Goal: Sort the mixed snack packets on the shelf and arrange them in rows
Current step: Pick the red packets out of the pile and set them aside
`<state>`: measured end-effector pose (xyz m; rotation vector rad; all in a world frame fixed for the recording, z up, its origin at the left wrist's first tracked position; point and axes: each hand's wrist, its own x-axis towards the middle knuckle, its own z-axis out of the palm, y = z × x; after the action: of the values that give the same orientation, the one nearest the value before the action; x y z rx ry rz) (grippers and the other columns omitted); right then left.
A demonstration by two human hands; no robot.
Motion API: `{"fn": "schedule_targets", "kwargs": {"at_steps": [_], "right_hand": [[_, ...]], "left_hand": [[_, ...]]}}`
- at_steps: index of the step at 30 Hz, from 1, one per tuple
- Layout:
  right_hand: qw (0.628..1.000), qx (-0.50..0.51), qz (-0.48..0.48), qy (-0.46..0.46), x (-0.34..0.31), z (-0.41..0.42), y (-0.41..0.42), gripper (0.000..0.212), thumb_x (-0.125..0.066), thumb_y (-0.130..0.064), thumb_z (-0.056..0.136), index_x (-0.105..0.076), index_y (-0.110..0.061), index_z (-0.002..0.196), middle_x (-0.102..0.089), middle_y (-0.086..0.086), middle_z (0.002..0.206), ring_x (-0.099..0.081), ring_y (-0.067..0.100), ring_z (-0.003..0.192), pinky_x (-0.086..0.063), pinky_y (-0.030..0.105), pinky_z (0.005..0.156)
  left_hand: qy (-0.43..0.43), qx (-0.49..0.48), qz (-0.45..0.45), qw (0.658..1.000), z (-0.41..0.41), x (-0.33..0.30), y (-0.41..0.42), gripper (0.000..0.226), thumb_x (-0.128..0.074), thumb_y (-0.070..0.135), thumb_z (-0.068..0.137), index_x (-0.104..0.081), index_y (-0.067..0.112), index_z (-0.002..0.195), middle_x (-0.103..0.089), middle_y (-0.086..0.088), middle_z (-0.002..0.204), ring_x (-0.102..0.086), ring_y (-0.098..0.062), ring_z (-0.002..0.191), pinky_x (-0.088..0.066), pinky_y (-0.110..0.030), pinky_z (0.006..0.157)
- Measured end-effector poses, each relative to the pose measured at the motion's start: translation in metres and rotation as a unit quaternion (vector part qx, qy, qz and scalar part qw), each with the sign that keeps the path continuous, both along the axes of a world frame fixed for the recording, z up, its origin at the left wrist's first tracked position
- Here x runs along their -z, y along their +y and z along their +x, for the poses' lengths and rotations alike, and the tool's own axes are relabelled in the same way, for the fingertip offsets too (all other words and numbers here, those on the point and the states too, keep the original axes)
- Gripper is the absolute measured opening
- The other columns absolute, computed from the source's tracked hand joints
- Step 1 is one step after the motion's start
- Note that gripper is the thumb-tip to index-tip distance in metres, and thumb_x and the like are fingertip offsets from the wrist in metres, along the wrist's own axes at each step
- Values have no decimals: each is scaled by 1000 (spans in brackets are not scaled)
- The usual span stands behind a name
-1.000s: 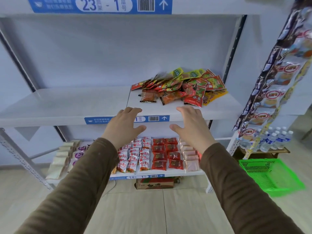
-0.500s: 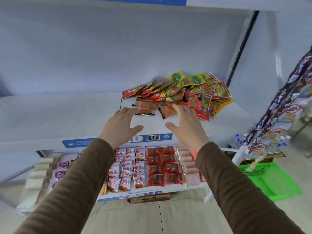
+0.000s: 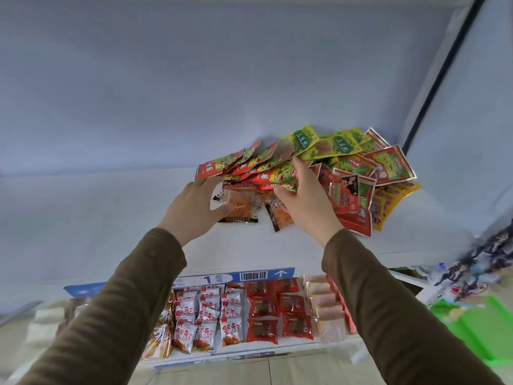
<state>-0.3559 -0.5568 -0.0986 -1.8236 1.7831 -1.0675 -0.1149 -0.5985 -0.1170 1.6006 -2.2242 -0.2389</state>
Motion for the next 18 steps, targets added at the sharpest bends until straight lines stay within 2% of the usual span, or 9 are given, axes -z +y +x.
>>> {"fn": "schedule_targets", "kwargs": {"at_steps": [3,7,10,14,18], "right_hand": [[997,-6,27,-68,2,1,-25,85,-60,-41,99,-6,-26,163,-11,-4,170,-14,16,155,-16,32,119],[991,5,50,-124,8,8,-53,93,-63,-41,98,3,-26,162,0,-6,170,-6,14,156,-9,28,117],[983,32,50,-176,9,16,-73,99,-66,-35,97,9,-29,162,5,-8,170,-5,15,156,-10,37,125],[953,86,46,-288,14,30,-98,106,-70,-24,95,13,-33,160,9,-11,169,-4,16,156,-11,46,126],[909,120,46,-396,22,42,-117,113,-74,-20,92,16,-38,158,8,-8,170,-8,20,156,-15,49,123]], "left_hand": [[19,-1,4,1000,2,4,-29,72,-63,51,96,-36,24,156,-46,-5,155,-44,-28,140,-40,-43,111],[41,16,11,999,2,10,-69,72,-65,47,97,-35,22,157,-45,-7,156,-42,-28,143,-38,-43,115],[62,38,13,997,5,11,-102,65,-62,43,99,-39,20,155,-48,-7,153,-45,-28,140,-38,-43,113],[92,35,23,995,13,17,-150,53,-52,38,106,-43,15,153,-49,-10,151,-46,-30,137,-39,-43,112],[107,34,55,992,20,36,-193,42,-47,27,108,-51,13,147,-52,-14,148,-45,-32,136,-37,-45,114]]}}
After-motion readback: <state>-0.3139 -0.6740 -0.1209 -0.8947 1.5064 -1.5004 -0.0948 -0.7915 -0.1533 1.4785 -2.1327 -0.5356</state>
